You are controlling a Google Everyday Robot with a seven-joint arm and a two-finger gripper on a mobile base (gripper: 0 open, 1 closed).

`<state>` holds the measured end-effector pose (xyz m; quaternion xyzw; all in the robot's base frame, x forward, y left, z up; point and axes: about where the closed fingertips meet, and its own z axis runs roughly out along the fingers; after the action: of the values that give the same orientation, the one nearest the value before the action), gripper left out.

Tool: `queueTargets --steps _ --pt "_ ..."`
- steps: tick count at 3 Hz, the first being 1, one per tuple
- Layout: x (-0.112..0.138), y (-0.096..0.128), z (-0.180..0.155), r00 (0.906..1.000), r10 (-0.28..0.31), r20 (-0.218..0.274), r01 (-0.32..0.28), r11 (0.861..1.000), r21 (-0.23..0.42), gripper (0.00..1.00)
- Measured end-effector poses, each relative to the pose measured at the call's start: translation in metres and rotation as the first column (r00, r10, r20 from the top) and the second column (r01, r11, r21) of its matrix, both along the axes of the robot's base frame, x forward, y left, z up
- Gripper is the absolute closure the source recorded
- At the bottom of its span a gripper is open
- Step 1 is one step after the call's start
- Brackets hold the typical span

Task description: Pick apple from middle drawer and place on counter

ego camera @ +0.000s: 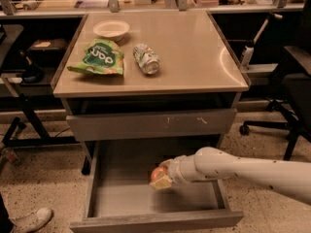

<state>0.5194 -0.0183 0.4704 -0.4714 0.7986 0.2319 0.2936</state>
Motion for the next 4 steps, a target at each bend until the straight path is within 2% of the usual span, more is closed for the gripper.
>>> queueTargets --steps 1,2,3,4 --pt "0.009 -0.018 0.069 0.9984 -0.036 0.043 0.038 0.998 -0.042 1.00" --pt "0.009 -0.018 0.069 0.9984 -0.036 0.043 0.038 0.998 -0.042 1.00" --pt "0.007 -0.022 0.103 0.9978 -0.050 0.043 0.053 0.996 -0.069 1.00" --pt "0.009 -0.033 0.158 0.9944 -0.084 0.063 0.090 0.992 -0.084 1.00"
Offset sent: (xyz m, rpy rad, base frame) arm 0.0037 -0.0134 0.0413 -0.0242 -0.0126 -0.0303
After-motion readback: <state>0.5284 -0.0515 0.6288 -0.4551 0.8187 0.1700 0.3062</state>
